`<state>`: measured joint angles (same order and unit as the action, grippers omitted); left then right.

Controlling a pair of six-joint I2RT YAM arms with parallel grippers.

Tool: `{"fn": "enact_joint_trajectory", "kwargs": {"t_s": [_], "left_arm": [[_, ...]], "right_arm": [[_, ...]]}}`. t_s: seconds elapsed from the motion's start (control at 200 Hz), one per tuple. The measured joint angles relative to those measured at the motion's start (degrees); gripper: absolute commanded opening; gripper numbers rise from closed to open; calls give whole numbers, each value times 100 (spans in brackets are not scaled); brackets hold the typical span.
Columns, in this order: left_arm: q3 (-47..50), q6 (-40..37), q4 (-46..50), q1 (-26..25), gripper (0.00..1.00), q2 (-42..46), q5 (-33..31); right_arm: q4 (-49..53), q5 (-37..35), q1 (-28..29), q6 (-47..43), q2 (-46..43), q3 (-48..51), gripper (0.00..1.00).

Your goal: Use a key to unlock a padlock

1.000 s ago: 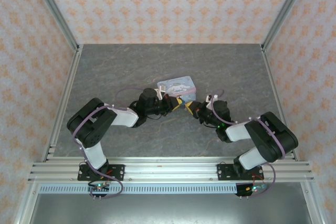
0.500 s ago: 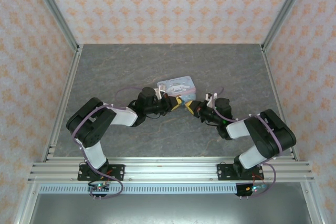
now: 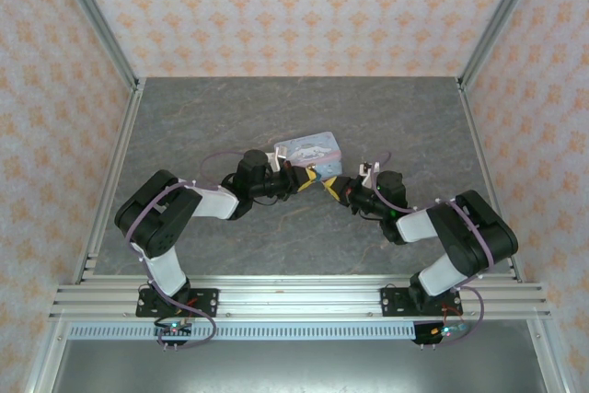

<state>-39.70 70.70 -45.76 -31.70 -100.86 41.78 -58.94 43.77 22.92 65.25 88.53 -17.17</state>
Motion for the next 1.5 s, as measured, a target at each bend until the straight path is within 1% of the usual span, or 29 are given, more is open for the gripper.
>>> {"fn": "enact_joint_trajectory", "kwargs": {"t_s": [0.265, 0.871, 1.496], "left_arm": [[0, 0, 0, 0, 0, 0, 4], [0, 0, 0, 24, 0, 0, 39], [0, -4, 4, 26, 0, 0, 44]], "right_arm": [[122, 0, 0, -22, -195, 0, 0], [214, 20, 0, -17, -190, -144, 0], [271, 15, 0, -131, -149, -66, 0]]}}
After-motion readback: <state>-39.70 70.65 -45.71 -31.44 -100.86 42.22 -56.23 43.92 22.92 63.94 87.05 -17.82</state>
